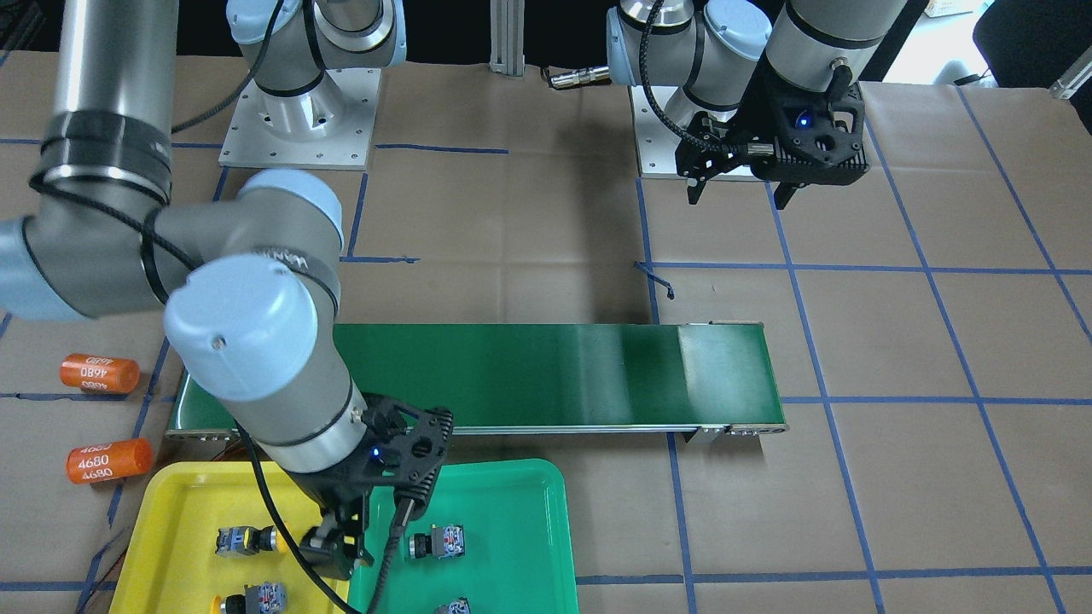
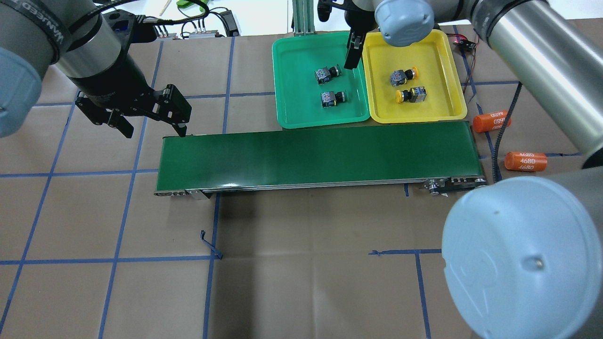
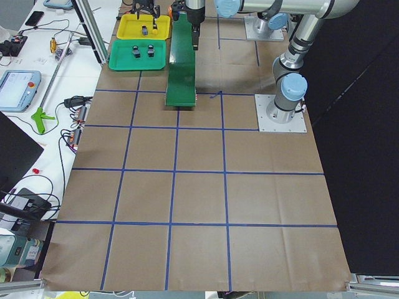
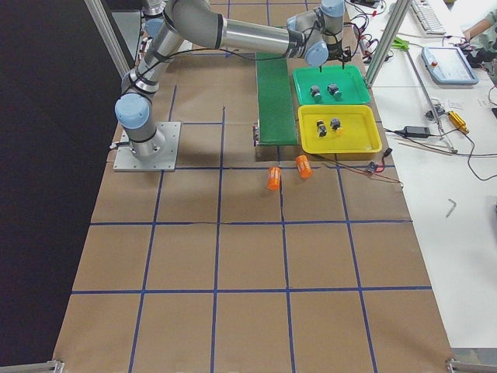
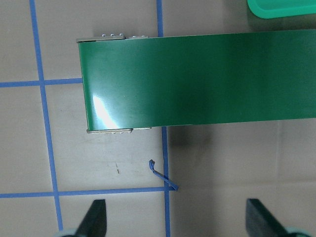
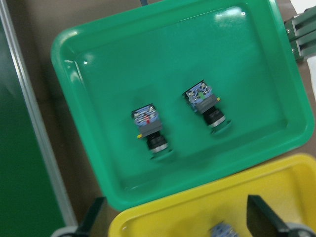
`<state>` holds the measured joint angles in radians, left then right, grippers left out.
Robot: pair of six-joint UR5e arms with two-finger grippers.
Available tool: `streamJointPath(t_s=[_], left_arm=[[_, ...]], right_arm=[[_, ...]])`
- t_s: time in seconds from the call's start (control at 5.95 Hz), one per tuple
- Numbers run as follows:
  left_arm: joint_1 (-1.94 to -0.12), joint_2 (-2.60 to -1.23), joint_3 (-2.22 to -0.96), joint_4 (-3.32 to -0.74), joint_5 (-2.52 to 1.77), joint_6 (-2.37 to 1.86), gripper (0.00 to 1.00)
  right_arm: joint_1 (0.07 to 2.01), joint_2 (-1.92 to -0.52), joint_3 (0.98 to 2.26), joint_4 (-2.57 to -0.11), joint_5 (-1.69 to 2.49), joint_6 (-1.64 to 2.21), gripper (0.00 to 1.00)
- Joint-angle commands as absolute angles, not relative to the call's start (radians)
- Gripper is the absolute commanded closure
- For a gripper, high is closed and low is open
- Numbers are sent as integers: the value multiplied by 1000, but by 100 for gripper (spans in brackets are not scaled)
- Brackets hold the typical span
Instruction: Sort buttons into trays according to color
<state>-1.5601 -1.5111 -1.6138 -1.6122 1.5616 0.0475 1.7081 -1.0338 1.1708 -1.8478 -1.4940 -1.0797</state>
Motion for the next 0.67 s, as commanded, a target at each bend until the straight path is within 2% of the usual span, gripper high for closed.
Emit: streamJointPath(t_s=[0.0,0.34,0.5], left_arm=[[-1559,-1509,-1615,-1614,1563,49,2],[-1555,-1508,-1617,-1614,1562,49,2],[-1554,-1508,-1617,-1614,1562,49,2]], right_arm=[[1678,-1173,1195,-1580,-1499,-708,0],[1619,-1294,1195,-1340,-1486,-249,0],[1591,-1320,1196,-1263,-1502,-218,0]])
